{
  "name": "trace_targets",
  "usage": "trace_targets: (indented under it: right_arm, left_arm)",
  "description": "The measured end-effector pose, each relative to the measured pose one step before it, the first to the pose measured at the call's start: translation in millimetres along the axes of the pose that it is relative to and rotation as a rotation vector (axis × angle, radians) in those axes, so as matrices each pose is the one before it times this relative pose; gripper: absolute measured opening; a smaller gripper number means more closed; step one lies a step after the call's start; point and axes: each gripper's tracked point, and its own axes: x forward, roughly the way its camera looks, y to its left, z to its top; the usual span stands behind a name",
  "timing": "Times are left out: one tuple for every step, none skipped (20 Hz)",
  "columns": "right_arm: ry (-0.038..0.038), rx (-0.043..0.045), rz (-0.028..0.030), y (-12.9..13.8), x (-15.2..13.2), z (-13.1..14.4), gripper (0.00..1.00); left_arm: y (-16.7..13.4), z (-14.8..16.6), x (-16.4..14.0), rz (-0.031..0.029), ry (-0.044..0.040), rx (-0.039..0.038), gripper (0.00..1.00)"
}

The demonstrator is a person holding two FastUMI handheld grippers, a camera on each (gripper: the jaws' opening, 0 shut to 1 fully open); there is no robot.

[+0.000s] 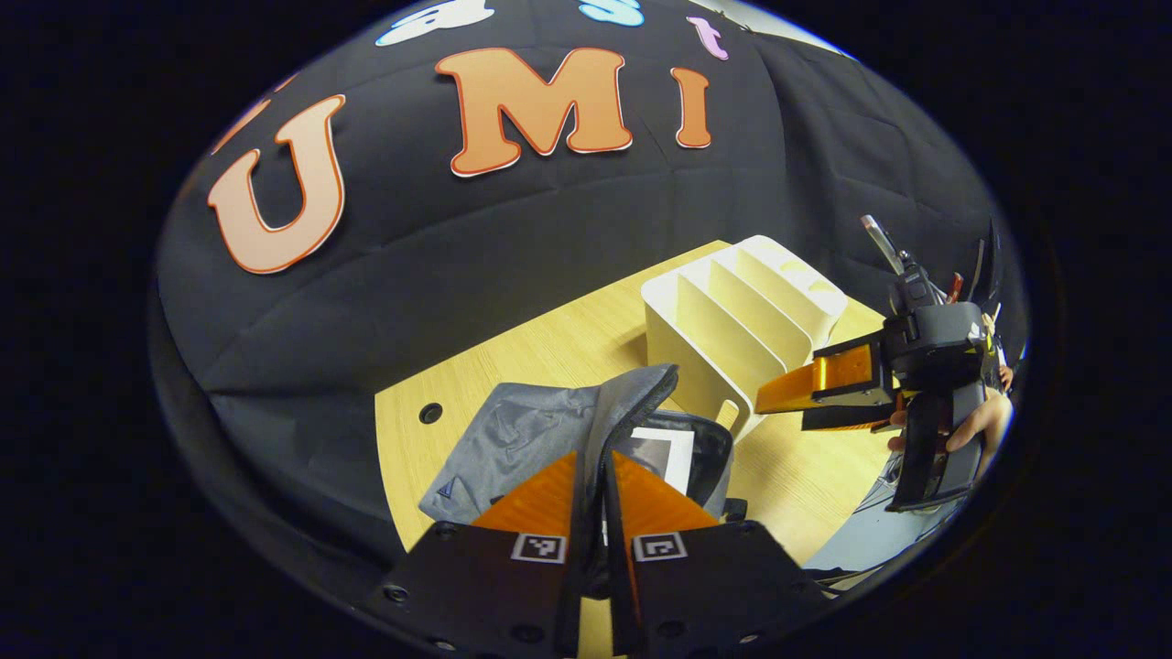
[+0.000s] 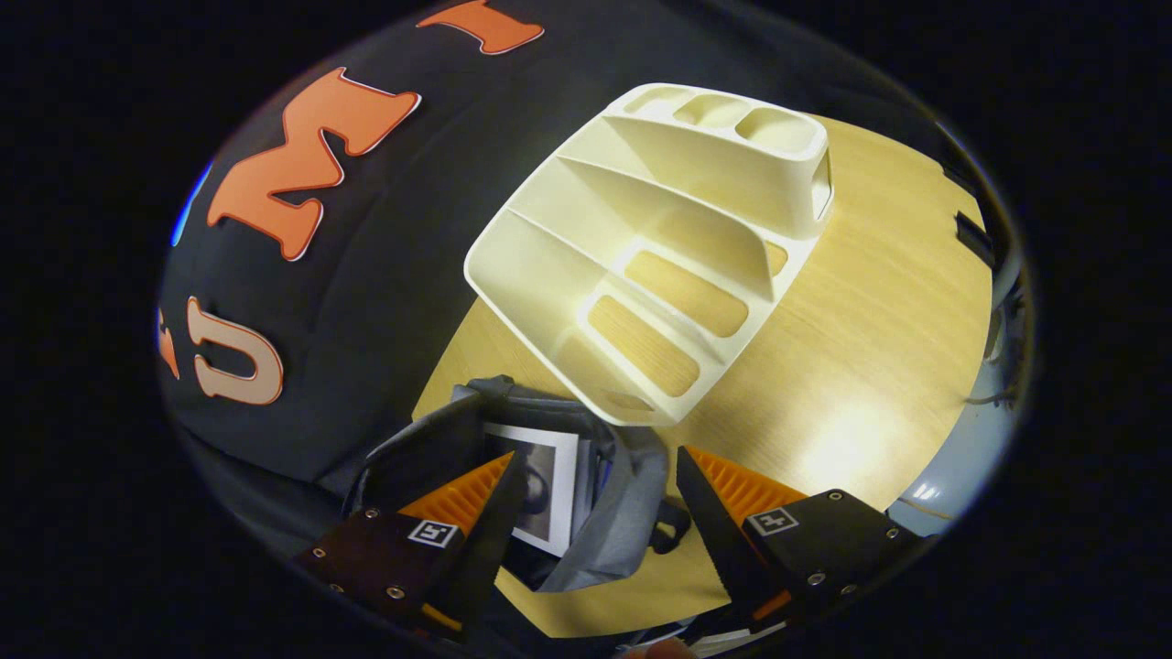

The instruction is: Open the schoolbag, grab two books from the bookshelf and put them into the schoolbag.

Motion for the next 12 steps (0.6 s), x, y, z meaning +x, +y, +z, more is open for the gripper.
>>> trace_targets:
  right_arm:
    - [-0.00191,-0.02233,-0.00816,-9.09,-4.44,5.62,0.98]
    - [0.00240,-0.02104,-0.00759,-8.63,-4.74,3.87,0.99]
    - [0.00127,-0.02155,-0.00742,-8.81,-4.94,3.06,0.98]
    - [-0.00033,-0.02285,-0.00708,-8.38,-3.14,4.58,0.98]
    - [0.00222,-0.02536,-0.00685,-7.88,-2.51,3.43,0.98]
    - [0.00406,-0.03220,-0.00637,-9.29,-2.12,4.64,0.98]
    - [0.00118,-0.04094,-0.00448,-8.60,-3.21,4.74,0.98]
    - [-0.00548,-0.05137,-0.00183,-7.37,-4.18,6.74,0.98]
    - [-0.01686,-0.06320,-0.00209,-8.03,-4.96,8.81,0.98]
    - [-0.02734,-0.05799,-0.00463,-7.29,-3.55,11.44,0.98]
    - [-0.03492,-0.05558,-0.00468,-8.47,-4.31,14.02,0.98]
    - [-0.03877,-0.05421,0.00047,-7.63,-6.32,15.01,0.98]
  left_arm:
    - [-6.50,-4.33,4.41,-0.00488,0.00926,-0.00958,0.28]
    - [-6.55,-3.43,0.03,-0.00235,0.00450,-0.01324,0.43]
    - [-6.11,-3.99,0.90,-0.00283,0.00877,-0.01273,0.58]
    - [-5.11,-1.39,0.91,0.00868,0.00418,-0.00889,0.67]
    - [-2.06,-2.53,8.11,0.01027,0.00929,-0.00714,0.84]
    - [-6.22,-1.90,-9.38,0.01001,0.00150,-0.01575,1.00]
    - [-2.83,-2.96,6.56,0.01157,0.00028,-0.01958,0.98]
    - [-6.77,-0.78,2.18,0.01024,-0.00248,-0.02578,0.98]
    - [-8.16,4.25,-0.92,0.01692,-0.00565,-0.02908,0.98]
    - [-2.97,5.59,0.66,0.03720,-0.01497,-0.02138,0.98]
    - [-4.43,4.02,0.08,0.02720,-0.02033,-0.01674,0.98]
    - [-8.50,5.77,-2.50,0.01472,-0.02020,-0.02372,0.98]
